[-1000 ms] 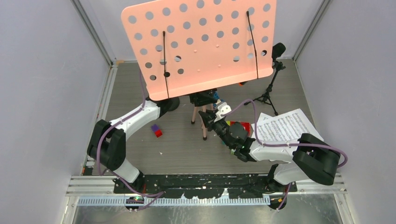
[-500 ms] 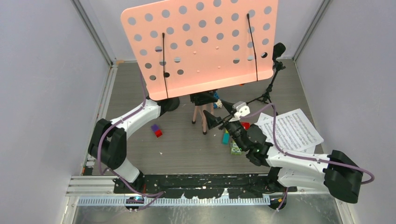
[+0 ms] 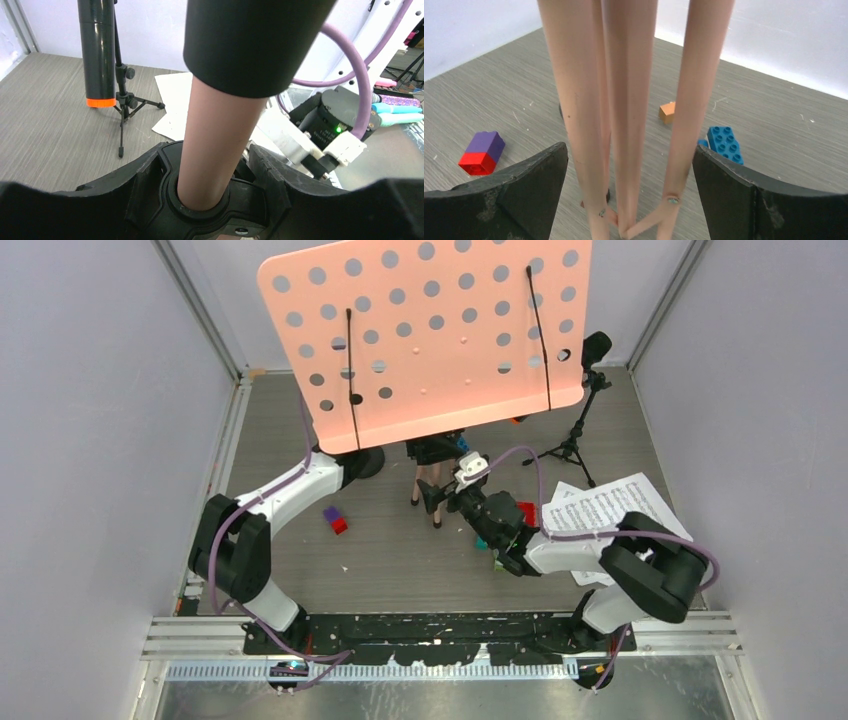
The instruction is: Pack up the instrument practice props
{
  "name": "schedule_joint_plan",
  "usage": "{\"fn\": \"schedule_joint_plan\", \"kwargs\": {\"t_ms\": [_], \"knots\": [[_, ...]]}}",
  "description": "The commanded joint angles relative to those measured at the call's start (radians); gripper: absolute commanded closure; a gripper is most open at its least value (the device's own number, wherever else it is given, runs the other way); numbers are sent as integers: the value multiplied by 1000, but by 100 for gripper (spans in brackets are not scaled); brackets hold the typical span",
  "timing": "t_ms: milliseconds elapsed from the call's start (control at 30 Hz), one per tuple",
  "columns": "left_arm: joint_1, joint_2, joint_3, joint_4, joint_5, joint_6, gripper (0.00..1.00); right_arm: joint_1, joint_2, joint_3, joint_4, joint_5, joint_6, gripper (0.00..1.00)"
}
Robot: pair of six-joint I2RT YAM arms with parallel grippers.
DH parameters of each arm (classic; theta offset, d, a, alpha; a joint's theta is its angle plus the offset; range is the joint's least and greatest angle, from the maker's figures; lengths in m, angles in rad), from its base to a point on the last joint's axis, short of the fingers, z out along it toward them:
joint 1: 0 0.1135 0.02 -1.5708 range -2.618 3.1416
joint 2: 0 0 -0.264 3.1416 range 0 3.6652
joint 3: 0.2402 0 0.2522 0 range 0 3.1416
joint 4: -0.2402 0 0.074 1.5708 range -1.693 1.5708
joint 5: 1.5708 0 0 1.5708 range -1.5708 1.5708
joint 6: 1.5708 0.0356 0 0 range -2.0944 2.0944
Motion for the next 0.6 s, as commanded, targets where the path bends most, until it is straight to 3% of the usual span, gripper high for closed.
{"fn": "schedule_joint_plan", "kwargs": {"t_ms": [0, 167, 400, 467, 567], "knots": [[6, 2, 26, -34, -3, -33, 100, 0, 91, 60, 270, -23, -7, 3], [7, 1, 24, -40, -14, -33, 100, 8, 204, 87, 424, 56, 7, 3], [6, -6, 18, -46, -22, -35, 100, 38, 326, 193, 425, 219, -134, 7], [5, -7, 15, -48, -20, -33, 100, 40, 347, 209, 426, 248, -157, 14], [5, -10, 13, -50, -21, -32, 100, 42, 366, 214, 425, 269, -167, 33]]}}
